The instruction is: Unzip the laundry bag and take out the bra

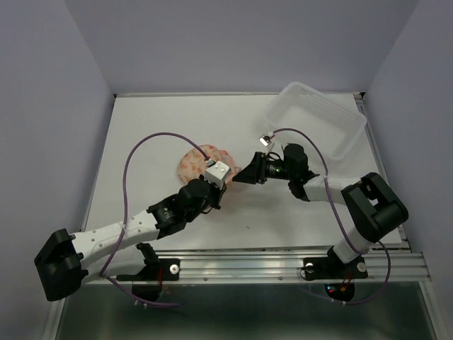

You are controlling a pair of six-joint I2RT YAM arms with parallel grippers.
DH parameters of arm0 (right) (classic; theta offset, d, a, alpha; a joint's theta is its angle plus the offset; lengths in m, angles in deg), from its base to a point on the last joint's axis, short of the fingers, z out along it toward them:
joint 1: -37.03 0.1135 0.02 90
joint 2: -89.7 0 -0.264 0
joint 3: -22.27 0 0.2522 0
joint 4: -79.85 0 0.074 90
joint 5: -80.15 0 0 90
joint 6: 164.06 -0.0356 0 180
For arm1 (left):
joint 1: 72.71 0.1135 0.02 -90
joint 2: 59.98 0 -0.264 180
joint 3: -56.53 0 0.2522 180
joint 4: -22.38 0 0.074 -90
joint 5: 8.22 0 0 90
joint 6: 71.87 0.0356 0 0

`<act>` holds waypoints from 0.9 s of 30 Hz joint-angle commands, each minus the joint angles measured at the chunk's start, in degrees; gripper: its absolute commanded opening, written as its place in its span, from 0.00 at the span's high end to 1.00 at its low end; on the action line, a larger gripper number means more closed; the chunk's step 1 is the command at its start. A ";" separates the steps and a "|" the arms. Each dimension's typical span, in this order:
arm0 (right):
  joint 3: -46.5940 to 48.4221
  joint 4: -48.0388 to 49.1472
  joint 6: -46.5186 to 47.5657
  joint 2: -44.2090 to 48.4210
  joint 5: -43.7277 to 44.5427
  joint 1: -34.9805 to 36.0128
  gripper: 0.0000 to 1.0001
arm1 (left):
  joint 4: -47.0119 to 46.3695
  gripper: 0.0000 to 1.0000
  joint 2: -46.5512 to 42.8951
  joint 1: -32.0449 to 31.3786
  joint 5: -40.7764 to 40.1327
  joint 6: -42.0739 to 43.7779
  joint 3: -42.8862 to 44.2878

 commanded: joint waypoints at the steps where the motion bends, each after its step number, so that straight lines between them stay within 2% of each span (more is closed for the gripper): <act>1: 1.99 6.97 -2.72 -1.00 -2.44 -0.05 0.37 | -3.76 1.00 -1.38 0.15 0.96 -0.15 -0.52; 6: 2.61 7.68 -3.42 -0.74 -3.15 -0.05 0.50 | -3.85 1.00 -1.03 0.06 1.14 -0.51 -0.88; 8: 2.61 7.51 -3.33 -0.47 -3.06 -0.05 0.51 | -4.02 1.00 -0.94 0.06 1.49 -0.51 -0.88; 13: 2.17 6.63 -2.72 0.23 -2.89 -0.05 0.69 | -4.11 1.00 -0.59 0.06 1.93 -0.33 -0.79; 16: 1.64 6.19 -2.37 0.84 -2.89 -0.58 0.74 | -4.11 1.00 -0.59 0.06 1.84 -0.42 -0.79; 22: 1.03 3.38 -0.35 2.51 -2.71 -2.24 0.78 | -3.94 1.00 -0.76 0.06 1.76 -0.51 -0.88; 27: 0.85 -2.49 2.90 4.71 -1.75 -2.78 0.88 | -3.50 1.00 -0.85 0.06 0.88 -0.51 -0.70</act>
